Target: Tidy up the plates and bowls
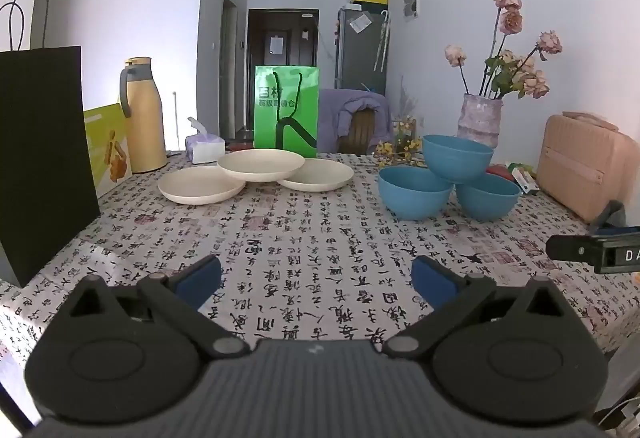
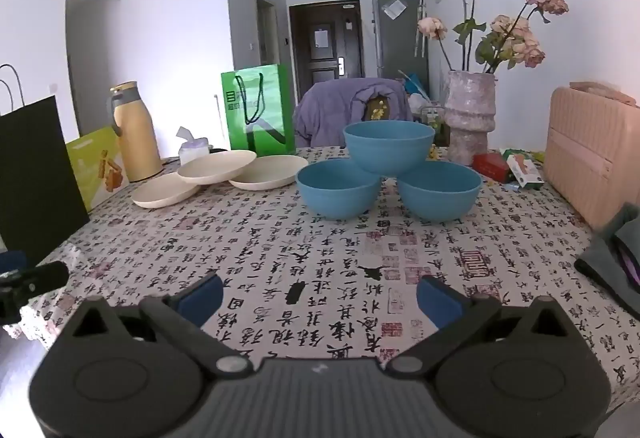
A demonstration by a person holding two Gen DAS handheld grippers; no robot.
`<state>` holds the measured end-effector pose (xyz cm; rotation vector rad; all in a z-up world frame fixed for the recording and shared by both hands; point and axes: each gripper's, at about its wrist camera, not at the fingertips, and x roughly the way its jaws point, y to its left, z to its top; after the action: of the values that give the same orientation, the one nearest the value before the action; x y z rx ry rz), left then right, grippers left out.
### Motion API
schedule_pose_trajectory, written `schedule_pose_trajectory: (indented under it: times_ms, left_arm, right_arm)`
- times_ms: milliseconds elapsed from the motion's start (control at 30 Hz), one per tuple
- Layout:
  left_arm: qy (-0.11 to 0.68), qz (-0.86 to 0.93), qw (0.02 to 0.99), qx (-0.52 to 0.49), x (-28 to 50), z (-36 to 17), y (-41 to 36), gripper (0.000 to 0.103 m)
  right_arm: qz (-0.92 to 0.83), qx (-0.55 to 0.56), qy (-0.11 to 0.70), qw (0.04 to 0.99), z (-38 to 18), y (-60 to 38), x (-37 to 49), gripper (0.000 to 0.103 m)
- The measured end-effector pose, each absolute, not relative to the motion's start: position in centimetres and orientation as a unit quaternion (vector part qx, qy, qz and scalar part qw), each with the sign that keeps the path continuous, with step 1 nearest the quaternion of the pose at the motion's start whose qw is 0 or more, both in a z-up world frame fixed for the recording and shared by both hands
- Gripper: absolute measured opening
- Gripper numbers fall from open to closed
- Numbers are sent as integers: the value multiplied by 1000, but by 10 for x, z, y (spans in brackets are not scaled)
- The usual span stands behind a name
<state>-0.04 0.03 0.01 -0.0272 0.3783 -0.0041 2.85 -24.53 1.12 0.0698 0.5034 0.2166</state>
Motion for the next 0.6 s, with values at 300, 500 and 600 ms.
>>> schedule_pose_trajectory:
  times_ms: [300, 500, 600]
  left_arm:
    - [195, -1, 981, -18, -1, -4, 1, 103]
    - [190, -10, 982, -16, -1, -2, -1, 103]
    - [186, -13, 982, -18, -2, -1, -1, 103]
  right_arm:
    - [112, 30, 243, 963, 9, -239, 31, 103]
    - [110, 26, 243, 963, 11, -240, 29, 103]
    - [109, 27, 242, 964, 11, -241, 28, 103]
